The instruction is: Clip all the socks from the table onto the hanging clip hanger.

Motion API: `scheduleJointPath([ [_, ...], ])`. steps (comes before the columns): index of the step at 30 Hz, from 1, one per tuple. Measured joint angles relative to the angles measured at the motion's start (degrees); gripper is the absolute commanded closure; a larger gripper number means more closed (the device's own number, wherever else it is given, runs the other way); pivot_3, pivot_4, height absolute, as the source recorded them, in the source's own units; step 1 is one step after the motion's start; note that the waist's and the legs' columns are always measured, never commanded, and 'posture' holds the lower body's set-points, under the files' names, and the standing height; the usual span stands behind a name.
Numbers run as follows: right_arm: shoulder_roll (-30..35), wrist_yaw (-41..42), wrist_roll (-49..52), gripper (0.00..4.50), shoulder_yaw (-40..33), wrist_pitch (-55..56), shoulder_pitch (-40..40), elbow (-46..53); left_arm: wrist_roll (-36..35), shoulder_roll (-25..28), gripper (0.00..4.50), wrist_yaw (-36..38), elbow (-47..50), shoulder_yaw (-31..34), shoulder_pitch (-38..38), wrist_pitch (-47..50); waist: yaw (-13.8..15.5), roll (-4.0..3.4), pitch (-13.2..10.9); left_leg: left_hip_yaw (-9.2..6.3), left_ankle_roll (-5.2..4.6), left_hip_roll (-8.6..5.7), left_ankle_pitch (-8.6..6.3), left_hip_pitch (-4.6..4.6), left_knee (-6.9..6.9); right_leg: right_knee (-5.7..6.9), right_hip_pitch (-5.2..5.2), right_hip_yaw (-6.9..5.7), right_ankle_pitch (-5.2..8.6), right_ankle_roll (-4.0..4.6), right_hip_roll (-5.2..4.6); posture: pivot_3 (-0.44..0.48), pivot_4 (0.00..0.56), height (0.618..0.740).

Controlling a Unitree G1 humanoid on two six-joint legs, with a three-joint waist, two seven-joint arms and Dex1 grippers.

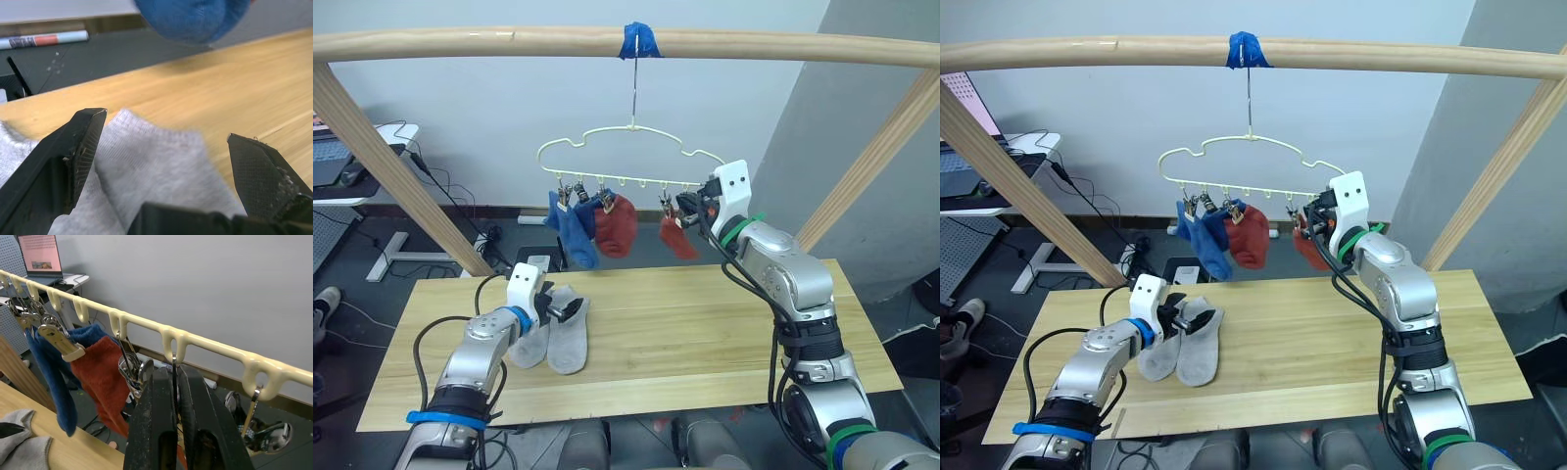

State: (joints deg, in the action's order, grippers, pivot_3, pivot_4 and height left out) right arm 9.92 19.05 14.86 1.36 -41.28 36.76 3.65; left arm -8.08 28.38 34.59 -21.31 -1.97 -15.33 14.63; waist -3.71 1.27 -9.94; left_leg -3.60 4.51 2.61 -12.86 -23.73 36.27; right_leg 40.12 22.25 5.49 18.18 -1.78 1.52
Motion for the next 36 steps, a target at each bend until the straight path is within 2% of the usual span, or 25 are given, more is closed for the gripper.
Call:
scheduleJointPath([
  [5,0.03,-0.51,0.57,4.49,-0.27,-1.89,-0.08,1.63,4.33,1.01,0.00,3.22,-3.07,-4.89,0.74,-0.16,-0.42,-0.03,-0.02,0.00,0.00,0.01,0.00,0.01,-0.03,-0.02,0.00,0.00,0.00,0.00,0.01,-0.070,0.168,0.740],
  [8,0.11,-0.78,0.72,4.49,-0.61,-2.46,-0.14,2.09,5.24,1.37,0.00,4.58,-5.01,-5.20,0.18,-1.42,-0.49,-0.03,-0.01,-0.02,0.00,0.01,0.00,0.02,-0.03,0.00,-0.01,-0.02,0.00,0.00,0.01,-0.075,0.166,0.740],
  [11,0.05,-1.14,1.10,4.50,-0.69,-2.96,-0.21,2.51,5.84,1.81,0.56,5.59,-5.63,-5.26,-0.18,-1.61,-0.87,-0.03,-0.01,0.01,-0.01,0.00,0.00,0.05,-0.03,0.00,-0.03,0.01,0.00,0.00,0.01,-0.077,0.160,0.740],
  [22,-0.24,-2.07,2.17,4.50,-1.20,-3.03,-0.39,2.79,6.82,2.43,3.35,9.41,-5.26,-5.86,1.37,-5.90,-1.07,-0.03,-0.01,0.00,-0.01,0.01,0.00,0.05,-0.07,-0.03,-0.02,0.00,0.00,0.00,0.00,-0.065,0.150,0.740],
  [31,0.30,-1.43,3.20,4.50,-1.85,-3.60,-0.40,2.78,3.46,-0.44,3.35,11.73,-0.56,-4.76,1.63,-8.16,-1.06,-0.02,0.00,0.00,-0.01,0.01,0.00,0.00,-0.07,-0.06,-0.01,-0.01,0.00,0.00,0.00,-0.061,0.139,0.740],
  [36,0.35,-0.99,10.82,4.50,-8.54,-12.75,1.44,2.80,-2.21,-3.14,3.35,14.64,10.54,-3.59,1.97,-8.47,-0.76,0.00,0.01,-0.02,0.00,-0.03,0.00,-0.05,-0.05,-0.08,-0.03,-0.04,0.00,0.00,-0.08,-0.060,0.137,0.740],
])
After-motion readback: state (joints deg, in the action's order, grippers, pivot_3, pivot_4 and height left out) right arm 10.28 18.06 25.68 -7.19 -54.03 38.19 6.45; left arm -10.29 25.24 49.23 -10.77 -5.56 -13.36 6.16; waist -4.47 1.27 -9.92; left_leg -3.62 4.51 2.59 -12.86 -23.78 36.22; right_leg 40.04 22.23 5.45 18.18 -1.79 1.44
